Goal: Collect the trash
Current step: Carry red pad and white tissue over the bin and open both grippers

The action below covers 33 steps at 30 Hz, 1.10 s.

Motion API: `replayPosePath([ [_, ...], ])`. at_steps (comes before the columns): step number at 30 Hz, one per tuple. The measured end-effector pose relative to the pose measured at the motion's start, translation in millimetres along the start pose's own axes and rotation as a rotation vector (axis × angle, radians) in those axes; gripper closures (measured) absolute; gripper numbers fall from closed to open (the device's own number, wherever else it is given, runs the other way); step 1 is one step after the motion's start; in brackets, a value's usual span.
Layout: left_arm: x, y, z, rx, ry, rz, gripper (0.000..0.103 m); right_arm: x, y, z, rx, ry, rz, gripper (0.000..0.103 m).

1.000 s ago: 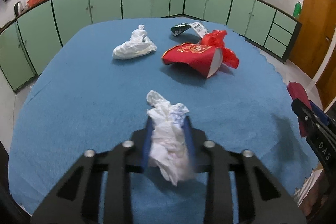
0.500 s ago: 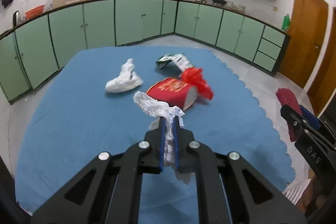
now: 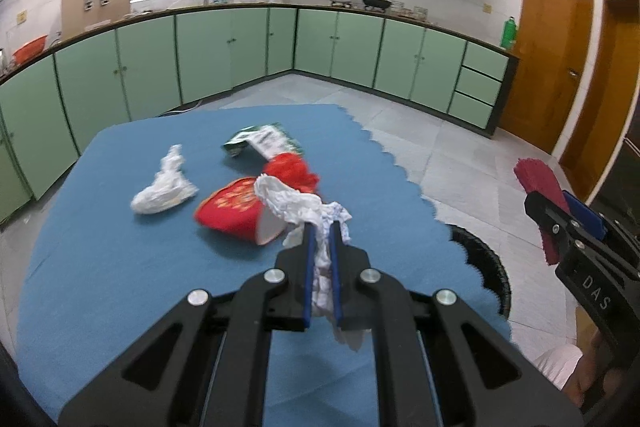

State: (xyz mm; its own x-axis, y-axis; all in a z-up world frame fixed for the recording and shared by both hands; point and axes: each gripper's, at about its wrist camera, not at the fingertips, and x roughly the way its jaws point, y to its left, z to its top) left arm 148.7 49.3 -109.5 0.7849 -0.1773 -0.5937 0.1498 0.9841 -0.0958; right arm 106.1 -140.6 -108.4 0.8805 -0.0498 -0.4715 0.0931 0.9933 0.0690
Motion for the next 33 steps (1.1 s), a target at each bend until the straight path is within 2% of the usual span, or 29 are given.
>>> replayPosePath([
  [13, 37, -88, 19, 0.086, 0.000, -0.141, 0.097, 8, -83, 15, 0.036, 0.001, -0.115, 0.056],
  [23, 71, -151, 28, 0.118, 0.009, -0.241, 0.096, 25, -134, 18, 0.047, 0.001, -0.159, 0.056],
  [33, 115, -197, 26, 0.152, 0.049, -0.295, 0.096, 58, -170, 6, 0.071, 0.047, -0.194, 0.056],
])
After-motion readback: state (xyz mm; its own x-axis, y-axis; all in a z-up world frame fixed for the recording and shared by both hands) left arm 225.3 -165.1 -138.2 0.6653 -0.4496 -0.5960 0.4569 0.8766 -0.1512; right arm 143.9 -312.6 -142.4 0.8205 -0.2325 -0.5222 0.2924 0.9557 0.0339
